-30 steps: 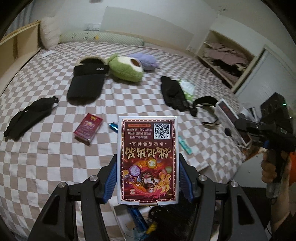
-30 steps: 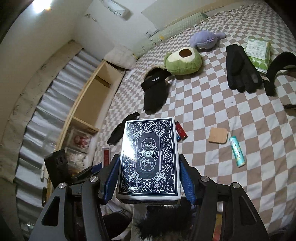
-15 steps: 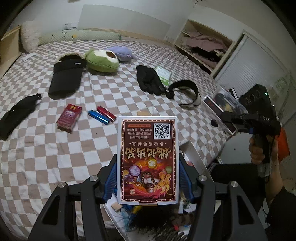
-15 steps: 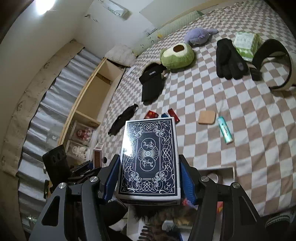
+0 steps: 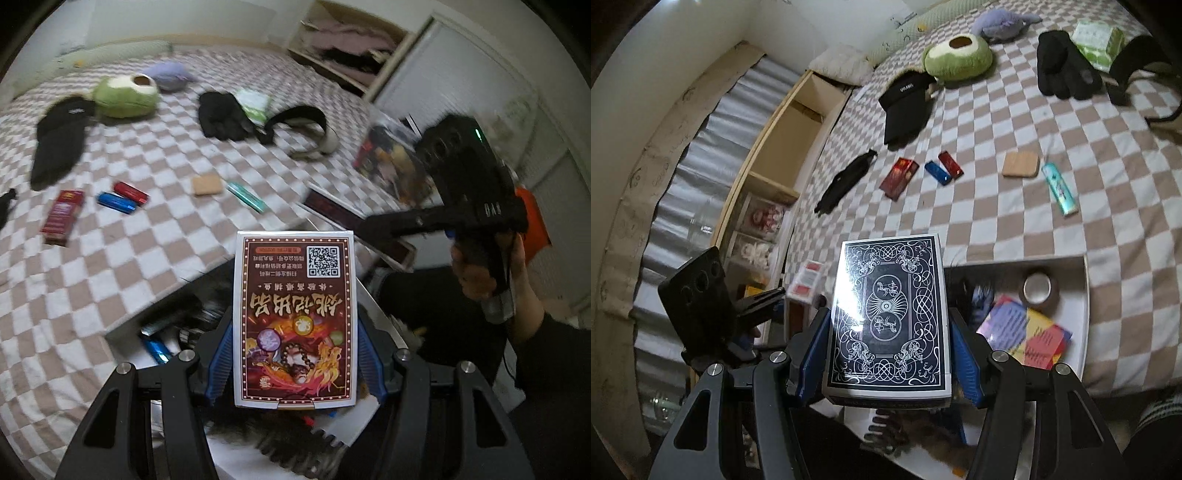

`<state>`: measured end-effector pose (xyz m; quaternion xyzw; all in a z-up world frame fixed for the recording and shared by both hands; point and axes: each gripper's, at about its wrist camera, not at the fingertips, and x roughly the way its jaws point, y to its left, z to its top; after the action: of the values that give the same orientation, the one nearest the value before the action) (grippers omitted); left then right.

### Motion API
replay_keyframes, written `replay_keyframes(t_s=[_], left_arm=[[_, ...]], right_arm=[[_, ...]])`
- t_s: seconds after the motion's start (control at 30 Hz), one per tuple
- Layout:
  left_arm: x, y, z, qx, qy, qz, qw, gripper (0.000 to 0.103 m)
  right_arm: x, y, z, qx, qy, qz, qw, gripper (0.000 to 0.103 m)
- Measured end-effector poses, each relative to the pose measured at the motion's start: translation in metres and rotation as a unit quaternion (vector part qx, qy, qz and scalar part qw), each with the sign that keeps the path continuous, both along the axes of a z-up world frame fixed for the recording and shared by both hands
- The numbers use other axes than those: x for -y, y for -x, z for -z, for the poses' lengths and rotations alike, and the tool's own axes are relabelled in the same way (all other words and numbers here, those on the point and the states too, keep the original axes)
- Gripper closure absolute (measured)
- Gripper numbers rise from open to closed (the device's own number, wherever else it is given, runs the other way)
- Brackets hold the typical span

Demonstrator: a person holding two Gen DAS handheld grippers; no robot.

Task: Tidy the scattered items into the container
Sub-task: 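Lift and carry the card pack and blue deck toward the white box with both tools, then open the left tool dropping the card pack while the right tool releases the deck into the box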

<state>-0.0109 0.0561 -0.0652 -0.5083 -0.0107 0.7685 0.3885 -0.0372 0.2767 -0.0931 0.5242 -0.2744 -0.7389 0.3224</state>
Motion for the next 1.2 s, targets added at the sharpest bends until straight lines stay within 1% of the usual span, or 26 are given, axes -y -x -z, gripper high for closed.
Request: replay_keyframes(t_s=[0.13, 0.3, 0.47, 0.63, 0.9, 1.07, 1.2], left_arm=[[-0.020, -0.010, 0.014, 0.024, 0.012, 0.037, 0.9989, 0.044], [-0.043, -0.025, 0.032, 0.056, 0.028, 0.080, 0.9949, 0.044], [-0.063, -0.035, 0.047, 0.084, 0.039, 0.111, 0.9895, 0.044], [-0.081, -0.044, 0.062, 0.117, 0.051, 0.134, 0.9827, 0.044], [-0.101, -0.048, 0.078, 0.158, 0.050, 0.151, 0.9745, 0.044], [-0.109, -0.043, 0.088, 0.175, 0.052, 0.152, 0.9713, 0.044], [-0.112, -0.042, 0.093, 0.180, 0.060, 0.155, 0.9695, 0.044]], right_arm=[[-0.007, -0.004, 0.004, 0.008, 0.003, 0.004, 1.000, 0.041], [-0.022, -0.005, 0.008, 0.011, 0.002, 0.018, 1.000, 0.041], [-0.030, -0.005, 0.016, 0.021, -0.015, 0.023, 0.999, 0.041], [-0.032, -0.006, 0.024, 0.033, -0.020, 0.023, 0.999, 0.041], [-0.033, -0.007, 0.022, 0.033, -0.016, 0.024, 0.999, 0.041], [-0.036, -0.008, 0.021, 0.032, -0.013, 0.027, 0.999, 0.041], [-0.036, -0.008, 0.021, 0.031, -0.010, 0.029, 0.999, 0.041]])
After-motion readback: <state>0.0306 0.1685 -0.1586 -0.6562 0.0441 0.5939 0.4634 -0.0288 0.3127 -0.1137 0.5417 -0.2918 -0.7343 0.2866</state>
